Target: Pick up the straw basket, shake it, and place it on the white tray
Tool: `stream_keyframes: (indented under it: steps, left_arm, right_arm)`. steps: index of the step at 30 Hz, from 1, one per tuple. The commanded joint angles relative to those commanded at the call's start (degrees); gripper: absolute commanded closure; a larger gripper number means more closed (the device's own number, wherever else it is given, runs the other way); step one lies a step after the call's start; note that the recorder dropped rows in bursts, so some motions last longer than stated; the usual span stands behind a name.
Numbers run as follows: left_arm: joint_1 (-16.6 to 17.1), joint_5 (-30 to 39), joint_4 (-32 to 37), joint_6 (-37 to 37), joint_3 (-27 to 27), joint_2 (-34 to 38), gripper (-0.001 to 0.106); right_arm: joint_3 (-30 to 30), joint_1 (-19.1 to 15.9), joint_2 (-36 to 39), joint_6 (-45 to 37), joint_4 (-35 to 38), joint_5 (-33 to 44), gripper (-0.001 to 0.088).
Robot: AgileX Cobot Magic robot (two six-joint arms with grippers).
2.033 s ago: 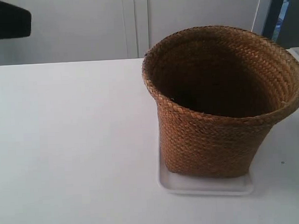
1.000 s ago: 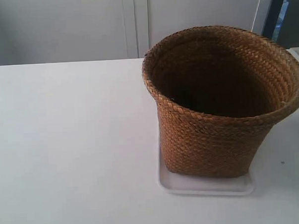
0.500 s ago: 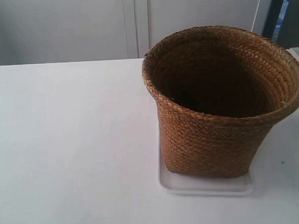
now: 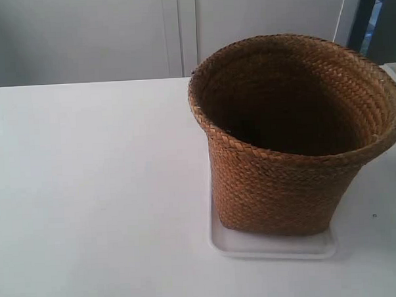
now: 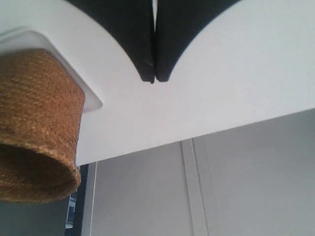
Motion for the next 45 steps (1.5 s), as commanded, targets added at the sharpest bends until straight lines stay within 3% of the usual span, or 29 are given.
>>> stream_keyframes:
  steps: [6, 8, 14, 21, 24, 32, 41, 45]
  left_arm:
    - [0.1, -0.5, 24.7, -34.1, 7.3, -0.2, 0.105]
    - [0.1, -0.5, 28.4, -38.8, 9.0, -0.2, 0.105]
    - [0.1, -2.1, 29.7, -35.9, 11.6, -0.2, 0.105]
    - [0.1, -19.6, 29.8, -27.7, 17.1, -1.5, 0.105]
    - [0.1, -22.6, 29.5, -27.7, 20.5, -4.3, 0.105]
    - [0.1, -21.2, 25.7, -27.8, 28.0, -7.6, 0.105]
    - [0.1, -14.4, 25.7, -24.7, 28.2, -7.6, 0.105]
    - [0.1, -14.4, 25.7, -24.8, 28.2, -7.6, 0.105]
  right_arm:
    - [0.0, 0.0, 0.0, 0.0, 0.0, 0.0, 0.0864]
    - [0.0, 0.0, 0.0, 0.0, 0.0, 0.0, 0.0864]
    - [0.0, 0.0, 0.0, 0.0, 0.0, 0.0, 0.0864]
    - [0.0, 0.0, 0.0, 0.0, 0.0, 0.0, 0.0864]
    - [0.0, 0.0, 0.0, 0.0, 0.0, 0.0, 0.0864]
    - [0.0, 0.0, 0.0, 0.0, 0.0, 0.0, 0.0864]
    - [0.0, 0.0, 0.0, 0.0, 0.0, 0.0, 0.0864]
    - [0.0, 0.0, 0.0, 0.0, 0.0, 0.0, 0.0864]
